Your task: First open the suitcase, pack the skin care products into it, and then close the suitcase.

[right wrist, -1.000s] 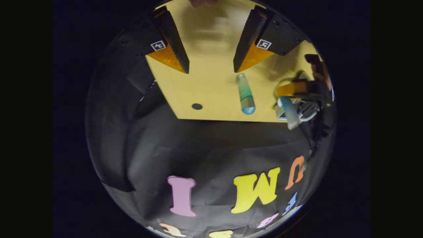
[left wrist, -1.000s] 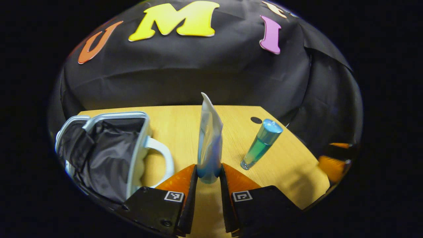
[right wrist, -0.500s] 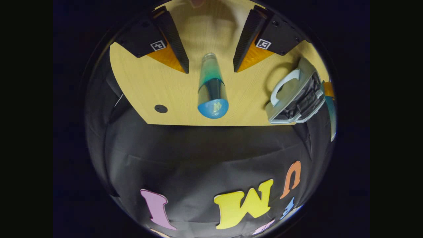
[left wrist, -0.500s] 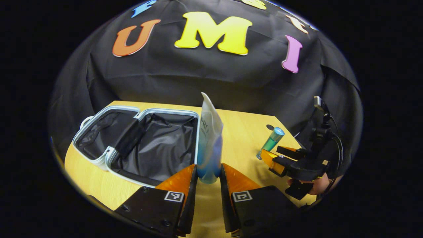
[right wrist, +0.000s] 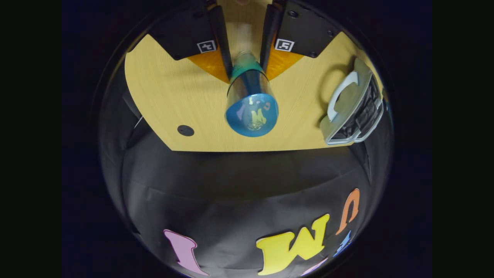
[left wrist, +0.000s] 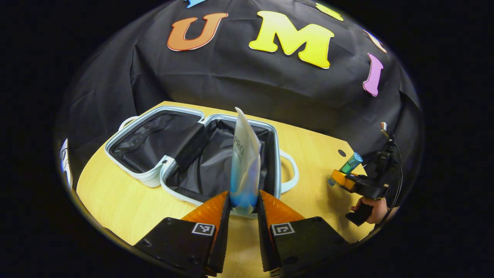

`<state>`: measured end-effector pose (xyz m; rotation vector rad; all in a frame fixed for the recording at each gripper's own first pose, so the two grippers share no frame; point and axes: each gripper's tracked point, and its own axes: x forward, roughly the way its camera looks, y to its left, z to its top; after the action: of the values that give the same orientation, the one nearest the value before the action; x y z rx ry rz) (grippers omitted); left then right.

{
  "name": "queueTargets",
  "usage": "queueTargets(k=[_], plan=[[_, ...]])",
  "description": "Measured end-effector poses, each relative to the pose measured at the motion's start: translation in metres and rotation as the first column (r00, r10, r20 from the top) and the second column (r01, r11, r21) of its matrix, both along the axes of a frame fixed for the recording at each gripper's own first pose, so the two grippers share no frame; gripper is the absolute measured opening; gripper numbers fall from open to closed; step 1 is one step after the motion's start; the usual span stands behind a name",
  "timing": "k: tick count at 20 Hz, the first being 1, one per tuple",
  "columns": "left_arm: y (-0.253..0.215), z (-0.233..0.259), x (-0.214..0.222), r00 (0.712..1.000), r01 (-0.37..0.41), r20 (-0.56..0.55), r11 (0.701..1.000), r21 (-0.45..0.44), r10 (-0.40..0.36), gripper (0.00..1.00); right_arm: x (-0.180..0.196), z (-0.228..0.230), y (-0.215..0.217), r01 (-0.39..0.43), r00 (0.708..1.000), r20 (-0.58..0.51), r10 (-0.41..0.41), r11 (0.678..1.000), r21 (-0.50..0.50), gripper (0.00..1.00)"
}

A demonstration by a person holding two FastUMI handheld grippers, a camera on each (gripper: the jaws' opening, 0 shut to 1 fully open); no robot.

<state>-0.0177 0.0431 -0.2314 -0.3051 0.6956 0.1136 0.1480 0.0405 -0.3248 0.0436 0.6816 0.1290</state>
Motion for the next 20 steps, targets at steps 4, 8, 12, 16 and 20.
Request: queueTargets(k=[4,8,12,16,20], plan=[[0.016,-0.005,0.01,0.998,0.039,-0.048,0.999,-0.035,-0.04,0.31,-0.011,0.008,-0.003,-0.019,0.999,-0.049,0.02,0.999,0.03,0.33],[0.033,-0.017,0.027,0.981,0.085,-0.165,0.993,-0.088,-0.098,0.38,-0.03,0.042,0.007,-0.084,0.995,-0.048,0.088,0.993,0.083,0.34],[0.046,-0.035,0.045,0.952,0.128,-0.257,0.978,-0.164,-0.167,0.35,-0.052,0.09,0.019,-0.133,0.989,-0.037,0.142,0.975,0.176,0.33],[0.052,-0.058,0.048,0.882,0.165,-0.398,0.957,-0.241,-0.252,0.35,-0.078,0.128,0.013,-0.118,0.99,-0.044,0.133,0.96,0.254,0.34],[0.062,-0.086,0.048,0.772,0.22,-0.551,0.947,-0.236,-0.316,0.34,-0.1,0.162,0.008,-0.121,0.99,-0.028,0.136,0.946,0.302,0.33]])
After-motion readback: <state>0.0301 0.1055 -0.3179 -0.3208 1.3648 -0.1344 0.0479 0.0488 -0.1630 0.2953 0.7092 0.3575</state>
